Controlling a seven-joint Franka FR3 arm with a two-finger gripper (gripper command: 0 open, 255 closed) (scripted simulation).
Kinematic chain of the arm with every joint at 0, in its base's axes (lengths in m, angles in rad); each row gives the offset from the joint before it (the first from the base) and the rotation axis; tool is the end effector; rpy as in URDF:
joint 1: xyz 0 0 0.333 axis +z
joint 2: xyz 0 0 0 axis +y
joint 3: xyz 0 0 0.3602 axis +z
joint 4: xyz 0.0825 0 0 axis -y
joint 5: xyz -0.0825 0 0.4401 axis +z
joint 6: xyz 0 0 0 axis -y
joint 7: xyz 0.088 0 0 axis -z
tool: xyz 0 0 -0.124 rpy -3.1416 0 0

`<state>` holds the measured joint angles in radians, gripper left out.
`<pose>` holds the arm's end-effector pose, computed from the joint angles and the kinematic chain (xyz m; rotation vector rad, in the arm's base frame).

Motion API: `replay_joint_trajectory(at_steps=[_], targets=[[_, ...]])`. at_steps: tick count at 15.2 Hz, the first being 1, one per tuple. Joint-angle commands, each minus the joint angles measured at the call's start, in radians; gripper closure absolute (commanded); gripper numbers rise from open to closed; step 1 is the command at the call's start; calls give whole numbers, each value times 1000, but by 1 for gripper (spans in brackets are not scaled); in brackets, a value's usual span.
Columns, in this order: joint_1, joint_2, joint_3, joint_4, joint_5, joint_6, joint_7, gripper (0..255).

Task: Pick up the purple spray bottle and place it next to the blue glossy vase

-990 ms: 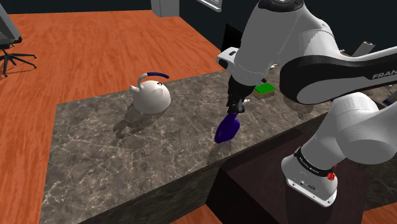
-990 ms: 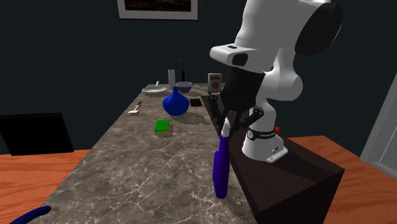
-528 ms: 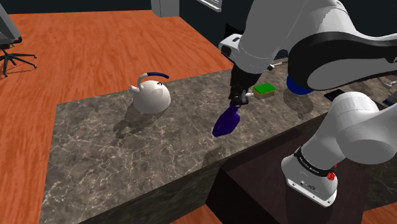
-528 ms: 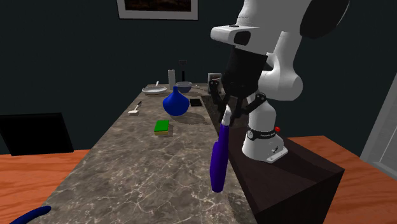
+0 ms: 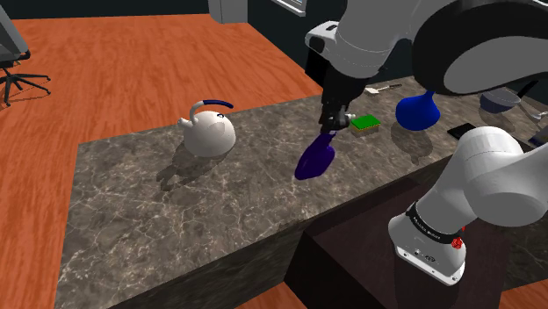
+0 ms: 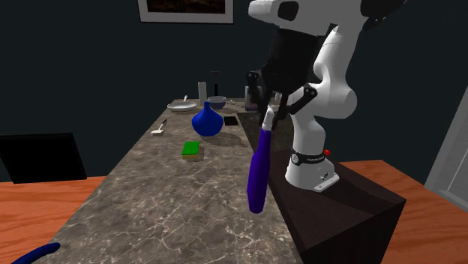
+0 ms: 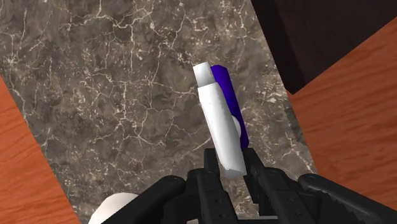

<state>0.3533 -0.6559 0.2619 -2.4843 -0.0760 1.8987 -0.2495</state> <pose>0.3199 0.2274 0.5115 2.6656 1.1888 0.1278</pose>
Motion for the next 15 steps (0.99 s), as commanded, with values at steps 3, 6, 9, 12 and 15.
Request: replay_joint_trajectory(at_steps=[3, 6, 9, 12, 15], targets=[[-1, -7, -6, 48, -1, -54, -11, 255], [-3, -7, -9, 88, -2, -93, -18, 255], [-5, -4, -12, 130, -3, -132, -25, 255], [-8, 0, -15, 173, -5, -170, -32, 255], [-10, 6, -17, 217, -7, -208, -38, 255]])
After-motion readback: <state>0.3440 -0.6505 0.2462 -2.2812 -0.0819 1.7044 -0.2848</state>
